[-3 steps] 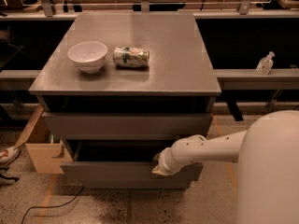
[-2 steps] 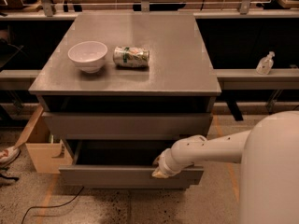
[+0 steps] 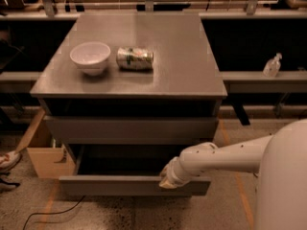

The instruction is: Open middle drawer

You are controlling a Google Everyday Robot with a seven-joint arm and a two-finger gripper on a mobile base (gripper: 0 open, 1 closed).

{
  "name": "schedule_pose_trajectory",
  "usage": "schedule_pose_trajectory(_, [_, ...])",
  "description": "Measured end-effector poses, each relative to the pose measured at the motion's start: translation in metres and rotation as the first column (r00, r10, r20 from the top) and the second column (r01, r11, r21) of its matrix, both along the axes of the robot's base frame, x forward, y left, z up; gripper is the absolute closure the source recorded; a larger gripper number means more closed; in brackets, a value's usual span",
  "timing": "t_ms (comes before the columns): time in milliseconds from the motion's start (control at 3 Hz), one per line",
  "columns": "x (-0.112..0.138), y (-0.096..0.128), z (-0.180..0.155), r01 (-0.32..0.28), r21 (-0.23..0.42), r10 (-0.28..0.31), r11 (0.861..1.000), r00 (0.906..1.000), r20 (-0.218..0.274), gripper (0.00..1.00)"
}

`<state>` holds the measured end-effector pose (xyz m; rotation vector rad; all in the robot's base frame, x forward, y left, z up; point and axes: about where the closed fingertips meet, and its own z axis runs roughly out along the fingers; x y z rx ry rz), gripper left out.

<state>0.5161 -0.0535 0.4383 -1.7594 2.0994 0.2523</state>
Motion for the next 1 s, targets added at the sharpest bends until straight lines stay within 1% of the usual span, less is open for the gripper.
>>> schedule_pose_trajectory(333, [0.0001,0.0007,0.0000,0.000,0.000,0.000,1.000,1.0000,0.000,0.82])
schedule_pose_trajectory(1000, [-0.0014,0.0021,-0.0018,-0.003,0.000,0.003,1.000,1.0000,-0.004,0.35])
